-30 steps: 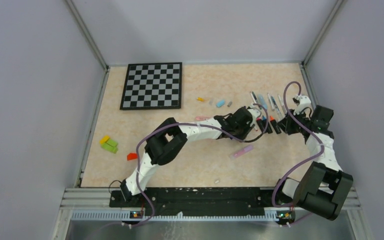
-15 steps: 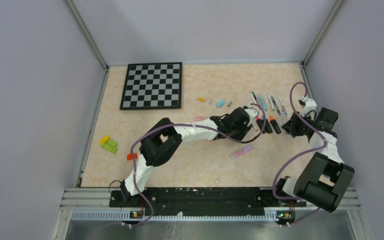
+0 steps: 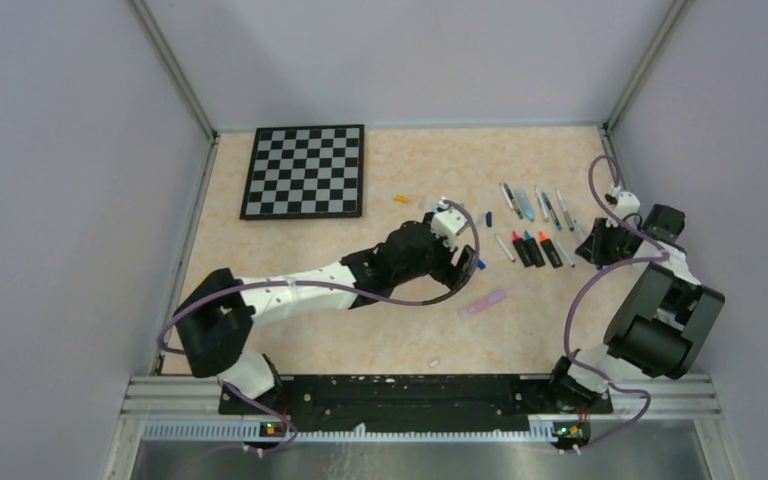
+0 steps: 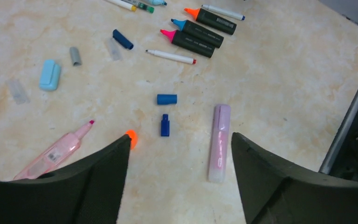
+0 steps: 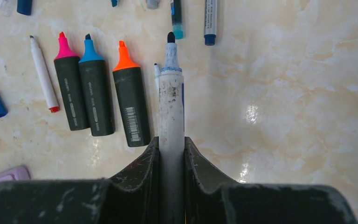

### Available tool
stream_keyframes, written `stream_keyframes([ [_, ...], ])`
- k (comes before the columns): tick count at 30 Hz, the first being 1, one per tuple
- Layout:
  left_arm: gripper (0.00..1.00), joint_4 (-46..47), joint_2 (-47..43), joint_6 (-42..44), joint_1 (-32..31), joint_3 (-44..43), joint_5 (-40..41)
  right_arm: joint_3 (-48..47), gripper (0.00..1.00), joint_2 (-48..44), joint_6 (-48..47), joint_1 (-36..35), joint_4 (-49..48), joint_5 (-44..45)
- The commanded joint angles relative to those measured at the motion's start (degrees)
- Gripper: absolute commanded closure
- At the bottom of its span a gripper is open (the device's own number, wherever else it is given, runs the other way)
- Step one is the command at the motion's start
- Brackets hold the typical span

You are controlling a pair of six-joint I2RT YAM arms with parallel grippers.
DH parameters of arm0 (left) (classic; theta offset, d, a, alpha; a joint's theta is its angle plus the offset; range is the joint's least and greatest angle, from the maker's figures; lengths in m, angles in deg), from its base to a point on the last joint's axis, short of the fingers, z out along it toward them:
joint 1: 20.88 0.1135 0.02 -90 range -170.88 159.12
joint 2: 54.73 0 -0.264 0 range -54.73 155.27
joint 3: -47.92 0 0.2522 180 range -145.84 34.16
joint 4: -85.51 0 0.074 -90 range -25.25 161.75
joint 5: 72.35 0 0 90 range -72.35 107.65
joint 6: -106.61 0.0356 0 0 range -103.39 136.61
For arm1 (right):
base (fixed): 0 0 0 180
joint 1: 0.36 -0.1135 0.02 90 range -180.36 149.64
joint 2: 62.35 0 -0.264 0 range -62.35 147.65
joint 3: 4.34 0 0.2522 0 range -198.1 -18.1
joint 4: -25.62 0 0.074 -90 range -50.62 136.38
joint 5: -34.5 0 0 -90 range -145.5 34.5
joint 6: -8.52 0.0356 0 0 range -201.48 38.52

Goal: Open the pen caps
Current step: Place the pen at the center of the board.

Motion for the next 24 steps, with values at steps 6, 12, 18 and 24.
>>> stream_keyframes([
  [6, 0.01, 15.7, -17.1, -1.8, 0.6, 22.9, 6.1, -3.1, 0.99, 4.2, -3.6, 0.7, 1.6, 1.5],
  [12, 0.01, 19.2, -23.5, -6.7, 2.1, 32.4, 3.9, -3.4, 0.93, 6.2, -4.0, 0.7, 2.0, 2.9],
  [18, 0.01, 21.1, -27.6, -9.6, 2.1, 37.6, 2.1, -3.8, 0.84, 7.8, -3.9, 0.7, 2.2, 3.3],
  [24, 0.01, 22.1, -28.6, -10.2, 2.1, 39.2, -1.0, -4.1, 0.78, 8.7, -3.8, 0.7, 2.8, 3.5],
])
